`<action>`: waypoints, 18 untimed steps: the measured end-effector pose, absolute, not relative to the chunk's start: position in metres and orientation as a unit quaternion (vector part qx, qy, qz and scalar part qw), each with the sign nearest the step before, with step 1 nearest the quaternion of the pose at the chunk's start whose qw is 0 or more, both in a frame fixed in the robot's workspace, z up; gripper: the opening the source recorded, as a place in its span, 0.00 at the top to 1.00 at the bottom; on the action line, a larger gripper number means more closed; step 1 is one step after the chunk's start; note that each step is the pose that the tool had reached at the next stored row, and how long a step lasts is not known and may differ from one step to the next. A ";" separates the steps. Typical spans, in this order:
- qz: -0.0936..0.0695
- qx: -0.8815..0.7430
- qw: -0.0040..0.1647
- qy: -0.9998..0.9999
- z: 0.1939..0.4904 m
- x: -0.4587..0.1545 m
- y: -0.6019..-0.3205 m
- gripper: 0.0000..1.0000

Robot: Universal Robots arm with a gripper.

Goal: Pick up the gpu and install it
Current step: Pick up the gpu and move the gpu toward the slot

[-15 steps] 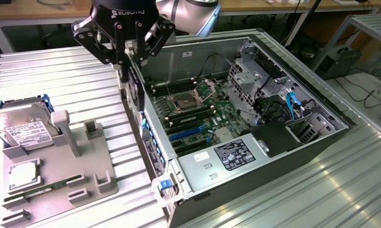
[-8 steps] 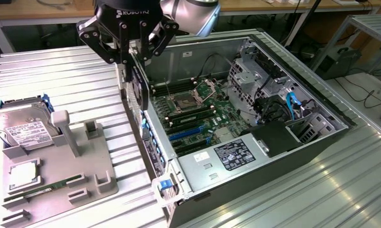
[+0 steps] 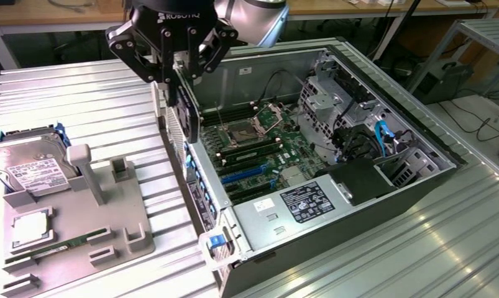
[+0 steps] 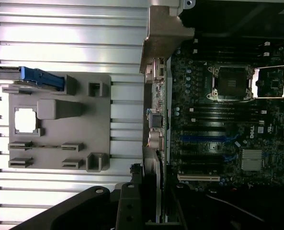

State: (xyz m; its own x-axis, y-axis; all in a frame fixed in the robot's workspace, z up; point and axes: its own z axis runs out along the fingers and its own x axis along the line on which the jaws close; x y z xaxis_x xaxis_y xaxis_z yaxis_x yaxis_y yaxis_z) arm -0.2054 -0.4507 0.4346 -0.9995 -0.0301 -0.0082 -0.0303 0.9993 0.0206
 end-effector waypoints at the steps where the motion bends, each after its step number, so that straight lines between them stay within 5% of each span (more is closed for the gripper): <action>1: 0.010 -0.015 0.004 1.000 0.435 -0.205 -0.451 0.73; 18: 0.010 -0.015 0.004 1.000 0.434 -0.193 -0.451 0.73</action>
State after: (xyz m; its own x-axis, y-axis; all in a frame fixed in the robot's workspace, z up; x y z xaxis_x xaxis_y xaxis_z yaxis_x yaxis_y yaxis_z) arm -0.1929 -0.4507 0.4345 -0.9995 -0.0303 -0.0086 -0.0305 0.9993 0.0205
